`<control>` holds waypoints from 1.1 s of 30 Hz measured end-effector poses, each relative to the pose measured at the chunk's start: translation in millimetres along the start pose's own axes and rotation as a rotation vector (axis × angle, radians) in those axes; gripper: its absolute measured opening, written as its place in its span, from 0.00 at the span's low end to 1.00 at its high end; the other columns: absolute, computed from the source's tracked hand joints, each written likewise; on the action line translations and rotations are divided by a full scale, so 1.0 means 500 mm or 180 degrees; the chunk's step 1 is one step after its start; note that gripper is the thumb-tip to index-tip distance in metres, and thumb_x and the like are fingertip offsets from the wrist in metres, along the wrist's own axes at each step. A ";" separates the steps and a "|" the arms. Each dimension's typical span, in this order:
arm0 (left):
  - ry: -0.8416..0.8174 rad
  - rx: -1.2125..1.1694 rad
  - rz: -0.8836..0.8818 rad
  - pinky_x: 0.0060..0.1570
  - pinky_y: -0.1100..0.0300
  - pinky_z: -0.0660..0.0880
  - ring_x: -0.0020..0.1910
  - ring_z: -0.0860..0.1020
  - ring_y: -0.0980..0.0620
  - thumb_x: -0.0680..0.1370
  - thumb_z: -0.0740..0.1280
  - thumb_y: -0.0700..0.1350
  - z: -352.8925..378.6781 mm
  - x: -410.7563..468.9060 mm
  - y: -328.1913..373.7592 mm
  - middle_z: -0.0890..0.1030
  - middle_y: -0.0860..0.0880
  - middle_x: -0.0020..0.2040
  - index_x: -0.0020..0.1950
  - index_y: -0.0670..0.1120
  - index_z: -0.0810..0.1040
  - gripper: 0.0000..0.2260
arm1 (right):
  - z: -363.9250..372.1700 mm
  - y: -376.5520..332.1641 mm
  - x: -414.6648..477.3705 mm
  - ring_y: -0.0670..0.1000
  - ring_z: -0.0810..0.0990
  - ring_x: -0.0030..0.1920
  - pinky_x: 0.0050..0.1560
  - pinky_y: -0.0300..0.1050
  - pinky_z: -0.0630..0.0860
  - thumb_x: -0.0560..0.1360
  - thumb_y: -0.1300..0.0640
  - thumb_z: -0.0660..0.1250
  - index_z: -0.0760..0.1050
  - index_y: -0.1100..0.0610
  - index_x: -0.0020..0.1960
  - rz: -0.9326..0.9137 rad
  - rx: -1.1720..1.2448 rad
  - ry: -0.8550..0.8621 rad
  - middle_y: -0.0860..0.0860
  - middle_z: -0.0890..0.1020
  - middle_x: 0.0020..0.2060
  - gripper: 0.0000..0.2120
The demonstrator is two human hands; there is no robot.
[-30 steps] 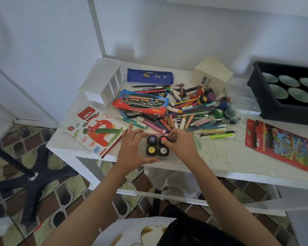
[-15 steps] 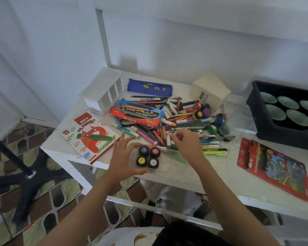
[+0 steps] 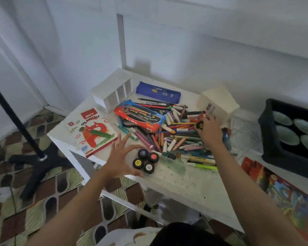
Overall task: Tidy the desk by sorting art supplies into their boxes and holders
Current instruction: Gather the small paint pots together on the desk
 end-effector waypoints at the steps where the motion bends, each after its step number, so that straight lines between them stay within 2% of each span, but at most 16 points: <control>1: -0.0023 -0.0010 -0.0021 0.69 0.48 0.29 0.69 0.26 0.61 0.49 0.63 0.80 0.000 0.001 0.000 0.43 0.59 0.76 0.61 0.69 0.67 0.42 | -0.006 -0.004 -0.005 0.59 0.69 0.63 0.55 0.53 0.75 0.72 0.54 0.70 0.72 0.59 0.63 0.0011 0.0031 0.0103 0.57 0.70 0.63 0.21; 3: -0.0093 -0.0016 -0.0018 0.69 0.47 0.30 0.70 0.27 0.61 0.50 0.64 0.80 0.001 0.002 -0.002 0.44 0.59 0.76 0.63 0.68 0.67 0.43 | -0.020 -0.016 -0.017 0.59 0.70 0.61 0.56 0.52 0.73 0.72 0.53 0.71 0.74 0.58 0.60 -0.0003 0.0271 0.0282 0.57 0.72 0.62 0.19; 5: -0.0175 -0.0011 -0.0027 0.70 0.46 0.31 0.72 0.29 0.59 0.51 0.65 0.79 0.003 0.002 -0.003 0.45 0.59 0.77 0.66 0.65 0.67 0.45 | -0.036 -0.029 -0.035 0.57 0.72 0.58 0.56 0.49 0.72 0.71 0.55 0.72 0.75 0.58 0.58 -0.0100 0.0822 0.0325 0.56 0.75 0.58 0.18; 9: -0.0243 -0.0027 -0.0082 0.71 0.46 0.32 0.74 0.32 0.56 0.52 0.66 0.78 0.002 0.003 0.000 0.45 0.61 0.76 0.64 0.67 0.67 0.42 | -0.080 -0.067 -0.103 0.47 0.75 0.45 0.47 0.37 0.71 0.70 0.58 0.74 0.78 0.58 0.52 -0.0299 0.1797 0.0139 0.50 0.77 0.45 0.13; 10: -0.0243 -0.0036 -0.0088 0.71 0.46 0.32 0.74 0.32 0.56 0.52 0.67 0.78 0.003 0.003 0.000 0.45 0.61 0.76 0.64 0.67 0.67 0.42 | -0.088 -0.077 -0.123 0.45 0.76 0.43 0.45 0.34 0.73 0.69 0.58 0.74 0.78 0.57 0.51 -0.0260 0.2052 -0.0013 0.48 0.77 0.43 0.12; 12: -0.0246 -0.0057 -0.0107 0.71 0.45 0.32 0.74 0.32 0.55 0.52 0.67 0.78 0.002 0.002 -0.001 0.45 0.61 0.76 0.64 0.67 0.67 0.42 | -0.089 -0.104 -0.165 0.41 0.78 0.40 0.40 0.28 0.74 0.69 0.58 0.75 0.79 0.54 0.51 -0.0285 0.2414 -0.0669 0.45 0.79 0.42 0.12; 15: -0.0266 -0.0111 -0.0121 0.70 0.47 0.31 0.74 0.32 0.55 0.52 0.67 0.78 0.001 0.001 0.001 0.46 0.61 0.76 0.64 0.67 0.67 0.42 | -0.057 -0.151 -0.227 0.41 0.79 0.41 0.43 0.34 0.78 0.68 0.54 0.75 0.78 0.51 0.53 -0.0684 0.2033 -0.1675 0.46 0.82 0.45 0.14; 17: -0.0276 -0.0138 -0.0127 0.70 0.47 0.31 0.74 0.33 0.55 0.52 0.68 0.77 0.001 0.001 0.003 0.47 0.60 0.76 0.63 0.67 0.68 0.41 | -0.036 -0.172 -0.258 0.41 0.78 0.40 0.44 0.35 0.77 0.69 0.54 0.75 0.78 0.51 0.54 -0.0852 0.1768 -0.1865 0.47 0.82 0.46 0.14; 20: -0.0249 -0.0194 -0.0121 0.70 0.46 0.32 0.75 0.33 0.55 0.52 0.69 0.76 0.000 0.000 0.003 0.48 0.59 0.77 0.64 0.66 0.68 0.42 | -0.014 -0.186 -0.279 0.45 0.77 0.43 0.48 0.41 0.76 0.69 0.55 0.74 0.78 0.52 0.55 -0.0905 0.1549 -0.1923 0.49 0.81 0.50 0.15; 23: -0.0260 -0.0215 -0.0117 0.70 0.46 0.32 0.74 0.33 0.56 0.52 0.70 0.75 0.000 0.000 0.003 0.48 0.59 0.77 0.65 0.65 0.69 0.42 | -0.005 -0.193 -0.289 0.47 0.80 0.42 0.48 0.46 0.78 0.70 0.55 0.73 0.78 0.52 0.56 -0.0938 0.1574 -0.2006 0.49 0.81 0.50 0.15; 29: -0.0237 -0.0278 -0.0112 0.70 0.46 0.32 0.74 0.33 0.58 0.53 0.73 0.70 0.003 0.001 0.000 0.49 0.58 0.77 0.65 0.65 0.69 0.41 | 0.006 -0.198 -0.294 0.49 0.80 0.46 0.51 0.46 0.77 0.72 0.56 0.71 0.78 0.54 0.55 -0.0965 0.1488 -0.1915 0.51 0.82 0.49 0.12; 33: -0.0216 -0.0300 -0.0095 0.70 0.47 0.31 0.73 0.32 0.60 0.53 0.73 0.71 0.004 0.002 -0.002 0.49 0.59 0.77 0.65 0.64 0.69 0.41 | 0.003 -0.198 -0.291 0.49 0.78 0.43 0.48 0.46 0.77 0.75 0.55 0.68 0.78 0.54 0.55 -0.0973 0.1306 -0.1684 0.51 0.82 0.44 0.09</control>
Point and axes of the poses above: each hand's wrist, its own x-axis towards the middle knuckle, its own z-axis out of the palm, y = z × x, the point moved 5 cm from there along x, towards the middle knuckle
